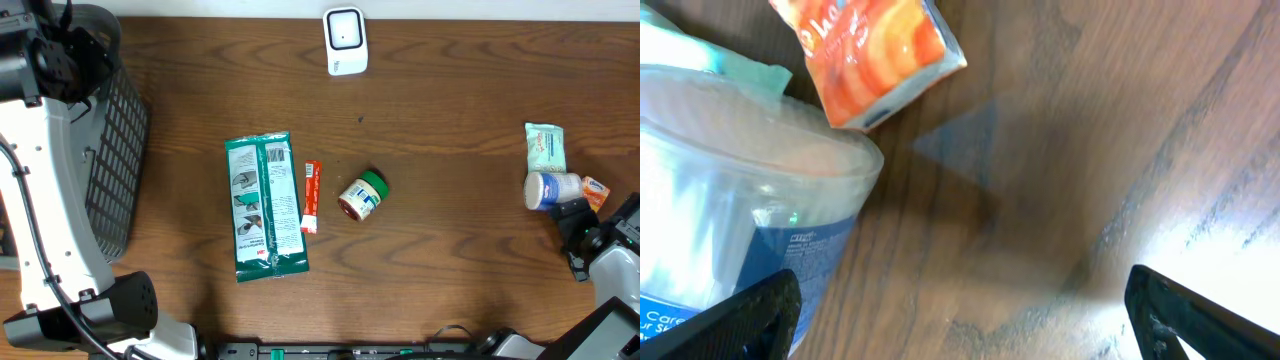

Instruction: Scan the item barcode

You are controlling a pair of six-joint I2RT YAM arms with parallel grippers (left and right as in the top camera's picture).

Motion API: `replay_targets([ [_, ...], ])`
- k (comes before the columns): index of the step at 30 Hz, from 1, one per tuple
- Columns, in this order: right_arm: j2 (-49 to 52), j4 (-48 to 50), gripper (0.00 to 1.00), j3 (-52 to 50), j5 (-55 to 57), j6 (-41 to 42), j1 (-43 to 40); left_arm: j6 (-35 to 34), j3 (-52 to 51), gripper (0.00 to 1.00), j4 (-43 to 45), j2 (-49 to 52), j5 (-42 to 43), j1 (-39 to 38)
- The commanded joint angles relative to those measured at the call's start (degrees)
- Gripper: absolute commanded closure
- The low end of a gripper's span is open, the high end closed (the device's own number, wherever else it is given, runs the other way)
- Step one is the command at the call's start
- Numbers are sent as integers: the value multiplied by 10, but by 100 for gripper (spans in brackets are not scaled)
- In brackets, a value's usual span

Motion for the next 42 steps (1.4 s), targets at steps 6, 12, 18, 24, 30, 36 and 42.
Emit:
replay_targets([
  [6,3,36,1,8,21,-10,6,1,3,12,-2,-5,-7,2],
  [12,9,49,1,8,25,-10,6,1,3,12,-2,-5,-7,2],
  [18,53,82,1,8,25,-10,6,1,3,12,-2,-5,-7,2],
  [24,62,97,1,8,25,-10,6,1,3,12,-2,-5,-7,2],
  [30,45,95,1,8,25,-27,6,1,3,12,-2,-5,-7,2],
  [36,-3,21,1,30,25,-31,-8,1,3,12,-2,-5,-7,2],
  [42,-71,-56,1,58,25,-31,-16,1,3,12,-2,-5,-7,2],
])
